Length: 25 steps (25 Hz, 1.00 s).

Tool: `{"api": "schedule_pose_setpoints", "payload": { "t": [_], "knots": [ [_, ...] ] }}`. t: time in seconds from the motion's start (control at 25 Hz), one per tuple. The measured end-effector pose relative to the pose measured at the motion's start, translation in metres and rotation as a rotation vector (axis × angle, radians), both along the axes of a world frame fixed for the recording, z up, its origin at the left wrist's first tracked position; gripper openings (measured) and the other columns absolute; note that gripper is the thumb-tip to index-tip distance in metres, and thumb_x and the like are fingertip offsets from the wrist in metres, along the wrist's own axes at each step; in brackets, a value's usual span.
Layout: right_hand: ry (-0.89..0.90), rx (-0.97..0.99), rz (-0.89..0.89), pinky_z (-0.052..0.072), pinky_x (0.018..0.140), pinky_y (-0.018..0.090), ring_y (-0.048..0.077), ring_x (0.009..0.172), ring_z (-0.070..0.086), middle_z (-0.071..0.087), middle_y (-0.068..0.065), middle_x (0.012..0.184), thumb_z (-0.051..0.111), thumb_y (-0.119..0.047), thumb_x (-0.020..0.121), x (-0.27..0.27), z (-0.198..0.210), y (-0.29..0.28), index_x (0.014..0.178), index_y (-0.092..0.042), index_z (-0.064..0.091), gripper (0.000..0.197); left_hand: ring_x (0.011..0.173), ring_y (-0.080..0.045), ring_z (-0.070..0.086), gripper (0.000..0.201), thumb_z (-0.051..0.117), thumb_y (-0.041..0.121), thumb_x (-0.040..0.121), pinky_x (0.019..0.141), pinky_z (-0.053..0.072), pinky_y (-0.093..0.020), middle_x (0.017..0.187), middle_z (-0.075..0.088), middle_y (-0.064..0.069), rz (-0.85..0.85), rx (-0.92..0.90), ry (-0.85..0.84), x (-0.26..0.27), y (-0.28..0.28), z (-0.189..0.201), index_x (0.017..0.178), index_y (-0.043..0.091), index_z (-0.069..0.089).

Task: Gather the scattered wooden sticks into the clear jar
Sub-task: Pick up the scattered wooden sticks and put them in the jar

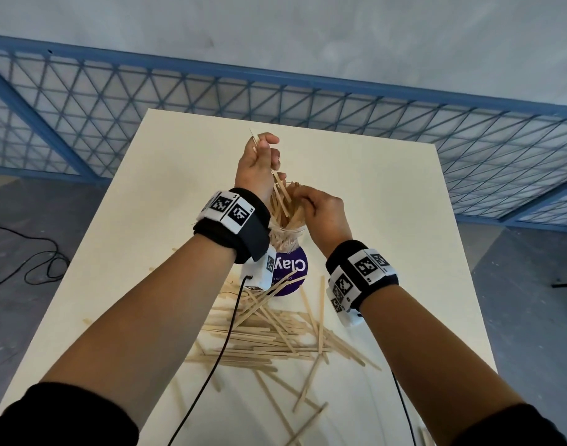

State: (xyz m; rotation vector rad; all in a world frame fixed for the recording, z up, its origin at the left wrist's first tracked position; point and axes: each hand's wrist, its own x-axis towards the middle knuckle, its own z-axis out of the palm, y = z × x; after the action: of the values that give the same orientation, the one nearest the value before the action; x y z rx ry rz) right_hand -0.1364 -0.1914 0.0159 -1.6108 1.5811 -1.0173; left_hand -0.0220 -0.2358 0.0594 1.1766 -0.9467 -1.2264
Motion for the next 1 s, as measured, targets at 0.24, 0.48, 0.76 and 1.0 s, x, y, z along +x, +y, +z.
{"api": "schedule_pose_setpoints", "payload": {
  "t": [0.24,0.48,0.76,1.0],
  "knots": [
    [0.142,-0.179,0.057,0.038,0.083,0.014,0.023,0.101,0.059,0.066,0.013,0.109,0.04,-0.005,0.092,-0.002,-0.001,0.009,0.113,-0.003,0.059,0.029,0.064,-0.007,0.051,0.021,0.044,0.006,0.095,0.066,0.046,-0.017,0.075,0.05,0.006,-0.181,0.003,-0.225,-0.002,0.019,-0.017,0.097,0.027,0.047],
    [0.129,-0.166,-0.1,0.039,0.095,0.023,0.028,0.111,0.057,0.062,0.016,0.118,0.046,-0.004,0.089,-0.009,-0.005,0.031,0.12,0.0,0.055,0.032,0.076,-0.012,0.058,0.017,0.048,0.008,0.094,0.076,0.047,-0.02,0.086,0.064,-0.001,-0.22,-0.097,-0.593,0.0,0.036,-0.027,0.099,0.008,0.064],
    [0.211,0.079,-0.173,0.038,0.094,0.026,0.03,0.115,0.05,0.052,0.014,0.124,0.05,-0.005,0.087,-0.023,-0.021,0.105,0.118,-0.003,0.054,0.032,0.094,-0.011,0.055,0.022,0.047,0.009,0.091,0.079,0.033,0.007,0.106,0.063,-0.016,-0.09,-0.416,-0.767,0.02,0.072,-0.02,0.102,-0.002,0.063],
    [0.719,0.711,-0.029,0.039,0.098,0.046,0.033,0.123,0.038,0.037,0.013,0.136,0.059,-0.058,0.076,-0.013,-0.049,0.181,0.13,-0.006,0.039,0.078,0.12,-0.027,0.05,0.052,0.064,0.03,0.083,0.103,0.041,-0.028,0.132,0.046,-0.012,-0.588,0.208,-1.135,0.057,0.159,-0.079,0.129,0.013,0.048]
  ]
}}
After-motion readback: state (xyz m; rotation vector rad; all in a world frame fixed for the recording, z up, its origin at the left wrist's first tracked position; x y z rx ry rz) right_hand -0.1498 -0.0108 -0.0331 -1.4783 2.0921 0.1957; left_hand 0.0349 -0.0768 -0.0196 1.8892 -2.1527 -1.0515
